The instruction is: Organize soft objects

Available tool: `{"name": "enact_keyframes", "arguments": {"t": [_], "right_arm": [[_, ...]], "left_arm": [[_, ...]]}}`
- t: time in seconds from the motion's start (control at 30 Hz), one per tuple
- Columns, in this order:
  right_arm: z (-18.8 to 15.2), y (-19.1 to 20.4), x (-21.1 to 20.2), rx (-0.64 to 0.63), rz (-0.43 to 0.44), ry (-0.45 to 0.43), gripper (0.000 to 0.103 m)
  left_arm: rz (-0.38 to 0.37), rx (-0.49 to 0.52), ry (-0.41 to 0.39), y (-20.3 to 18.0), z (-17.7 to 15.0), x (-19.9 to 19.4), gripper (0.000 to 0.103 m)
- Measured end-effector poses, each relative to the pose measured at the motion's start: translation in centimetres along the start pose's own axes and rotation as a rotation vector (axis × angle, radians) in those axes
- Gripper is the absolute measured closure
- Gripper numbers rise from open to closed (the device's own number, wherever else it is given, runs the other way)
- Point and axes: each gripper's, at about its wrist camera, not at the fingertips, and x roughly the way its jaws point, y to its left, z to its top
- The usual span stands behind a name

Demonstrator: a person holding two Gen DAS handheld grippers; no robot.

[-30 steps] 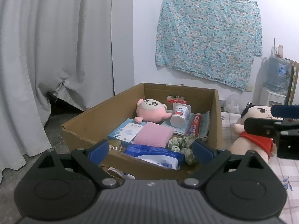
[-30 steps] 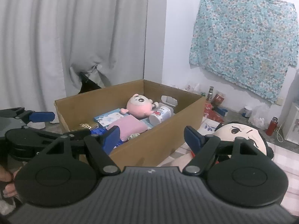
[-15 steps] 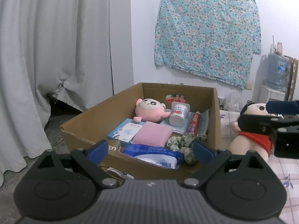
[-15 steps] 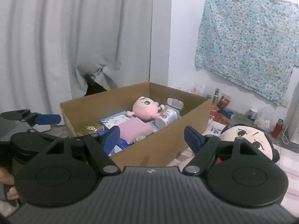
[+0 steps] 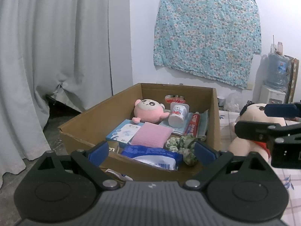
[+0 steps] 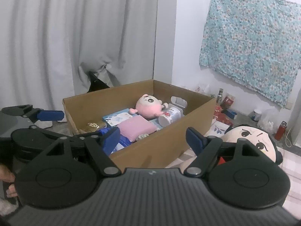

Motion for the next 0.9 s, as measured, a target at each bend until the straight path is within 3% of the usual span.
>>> {"name": "enact_keyframes", "arguments": {"t": [0.9], "right_arm": [[0.15, 0.24, 0.17, -0.004, 0.014, 0.005, 0.023]], "left_arm": [[0.004, 0.009, -0.001, -0.02, -0.07, -0.04, 0.003]]}}
